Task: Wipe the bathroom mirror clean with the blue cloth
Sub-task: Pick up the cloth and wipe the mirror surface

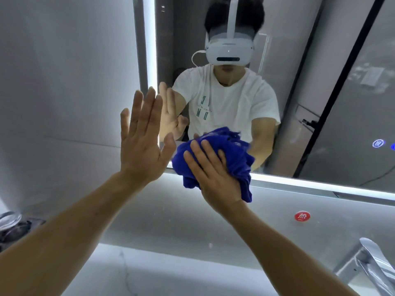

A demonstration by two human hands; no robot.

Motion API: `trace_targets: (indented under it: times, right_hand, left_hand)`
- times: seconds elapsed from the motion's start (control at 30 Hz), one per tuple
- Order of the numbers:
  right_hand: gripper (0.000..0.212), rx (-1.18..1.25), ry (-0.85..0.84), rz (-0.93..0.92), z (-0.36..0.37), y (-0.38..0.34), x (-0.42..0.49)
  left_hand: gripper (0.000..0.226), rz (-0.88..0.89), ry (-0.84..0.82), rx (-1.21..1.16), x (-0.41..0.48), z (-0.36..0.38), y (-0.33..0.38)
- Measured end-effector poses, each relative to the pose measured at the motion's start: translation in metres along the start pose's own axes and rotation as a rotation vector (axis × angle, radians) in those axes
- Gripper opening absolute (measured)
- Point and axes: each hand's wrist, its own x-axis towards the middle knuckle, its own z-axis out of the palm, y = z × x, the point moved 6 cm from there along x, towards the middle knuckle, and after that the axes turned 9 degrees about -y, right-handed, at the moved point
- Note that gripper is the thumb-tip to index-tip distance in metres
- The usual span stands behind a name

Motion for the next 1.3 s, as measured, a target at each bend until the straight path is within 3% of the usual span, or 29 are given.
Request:
trace_targets:
  times: [0.1, 0.23, 0.4, 0.57, 0.73, 0.9, 1.07, 1.23, 1.3]
  right_hand:
    - [0.062, -0.124, -0.083, -0.177, 0.016, -0.011, -0.024]
    - [0.067, -0.232, -0.145, -0.205, 0.023, 0.031, -0.082]
    - [0.084, -0.138, -0.161, 0.001, -0.003, 0.084, -0.102]
    - [0.065, 0.014, 0.025, 0.24, -0.028, 0.08, -0.04]
    - [0.076, -0.018, -0.047, 0.104, -0.008, 0.034, -0.026]
    - [0.065, -0.166, -0.148, -0.12, 0.011, 0.014, -0.056]
    - [0.07, -0.202, -0.195, -0.052, 0.002, 0.052, -0.09]
    - [0.077, -0.134, -0.249, -0.007, 0.003, 0.027, -0.068]
    - [0.069, -0.122, -0.238, -0.05, 0.0, 0.012, -0.05]
  left_hand:
    - [0.064, 0.009, 0.004, -0.014, 0.002, -0.002, 0.002]
    - [0.067, -0.009, 0.001, -0.024, 0.003, -0.007, -0.002]
    - [0.066, 0.007, -0.005, -0.051, 0.004, -0.007, 0.004]
    - [0.063, 0.066, 0.02, -0.099, 0.016, -0.003, 0.035]
    - [0.062, 0.049, 0.054, -0.094, 0.022, -0.005, 0.036]
    - [0.063, 0.029, 0.037, -0.037, 0.012, -0.008, 0.017]
    - [0.064, 0.019, 0.056, -0.026, 0.008, -0.008, 0.01]
    - [0.066, -0.009, 0.041, -0.028, 0.005, -0.012, 0.001]
    - [0.066, -0.022, 0.024, -0.026, 0.001, -0.015, -0.004]
